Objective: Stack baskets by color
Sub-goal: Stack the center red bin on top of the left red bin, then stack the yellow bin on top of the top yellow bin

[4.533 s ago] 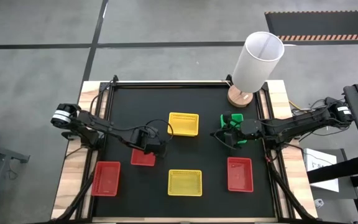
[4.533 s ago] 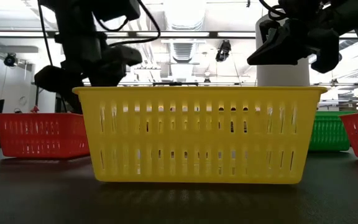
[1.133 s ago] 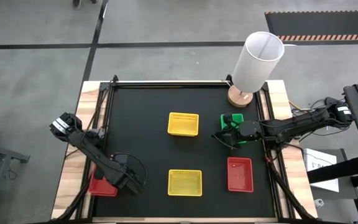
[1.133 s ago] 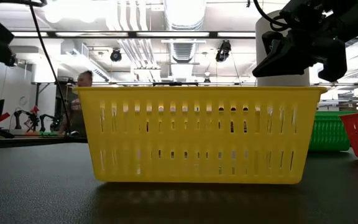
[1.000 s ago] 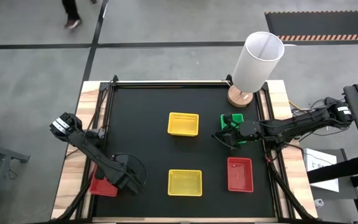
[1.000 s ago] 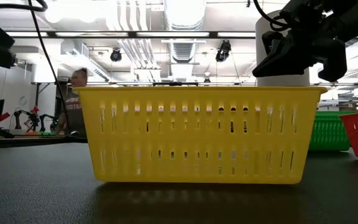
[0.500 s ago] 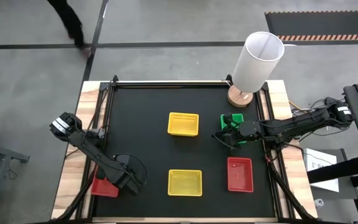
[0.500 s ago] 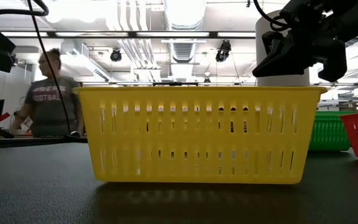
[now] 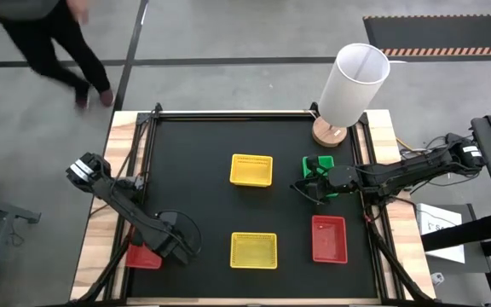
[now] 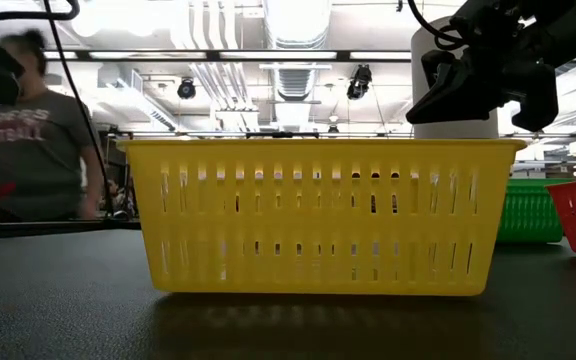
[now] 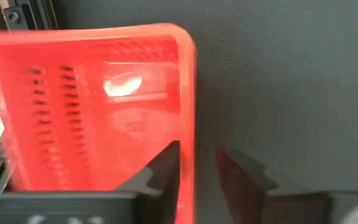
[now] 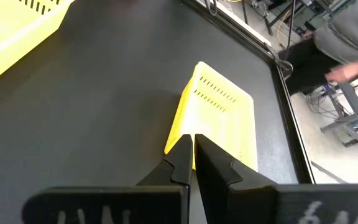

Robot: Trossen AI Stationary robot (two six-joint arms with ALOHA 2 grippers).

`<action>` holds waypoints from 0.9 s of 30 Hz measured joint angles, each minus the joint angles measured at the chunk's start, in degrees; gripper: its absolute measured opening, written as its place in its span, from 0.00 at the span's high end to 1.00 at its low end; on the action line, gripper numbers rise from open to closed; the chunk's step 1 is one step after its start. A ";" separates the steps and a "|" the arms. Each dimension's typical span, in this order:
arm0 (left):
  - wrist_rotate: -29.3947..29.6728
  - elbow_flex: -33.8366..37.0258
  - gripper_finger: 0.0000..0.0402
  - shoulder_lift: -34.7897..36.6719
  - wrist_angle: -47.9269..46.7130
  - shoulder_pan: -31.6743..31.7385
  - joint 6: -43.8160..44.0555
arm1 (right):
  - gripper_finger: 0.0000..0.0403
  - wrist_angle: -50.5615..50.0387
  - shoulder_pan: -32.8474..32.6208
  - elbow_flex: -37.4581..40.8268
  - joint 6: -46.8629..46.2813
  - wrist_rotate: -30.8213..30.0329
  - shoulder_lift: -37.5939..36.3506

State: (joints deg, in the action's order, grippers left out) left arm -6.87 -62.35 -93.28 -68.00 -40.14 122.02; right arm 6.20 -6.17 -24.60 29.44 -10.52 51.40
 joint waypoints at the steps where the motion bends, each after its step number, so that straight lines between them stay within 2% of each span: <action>1: -0.01 0.00 0.74 0.36 -0.08 0.00 0.02 | 0.98 0.02 0.00 0.00 0.04 0.00 0.00; 7: 1.03 -1.03 0.60 3.35 -0.42 0.00 -0.49 | 0.98 0.02 0.00 0.00 0.01 0.00 0.00; 16: 15.06 -4.60 0.59 7.01 -0.13 2.18 -10.12 | 0.98 1.84 0.00 0.00 -1.17 0.00 0.02; 21: 27.17 -7.17 0.59 7.26 1.62 5.06 -27.46 | 0.98 5.26 -0.04 0.00 -4.64 0.03 0.02; 24: 33.99 -7.39 0.59 7.28 8.42 6.03 -44.20 | 0.98 5.18 -0.14 -0.44 -8.15 0.56 0.02; 27: 36.61 -6.92 0.59 7.37 17.05 7.31 -61.11 | 0.98 5.22 -0.75 -1.21 -12.23 3.30 0.02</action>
State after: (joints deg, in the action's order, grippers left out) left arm 29.74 -69.26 -85.91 -50.95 -32.83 60.91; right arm 11.42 -6.92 -25.81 17.20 -7.23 51.42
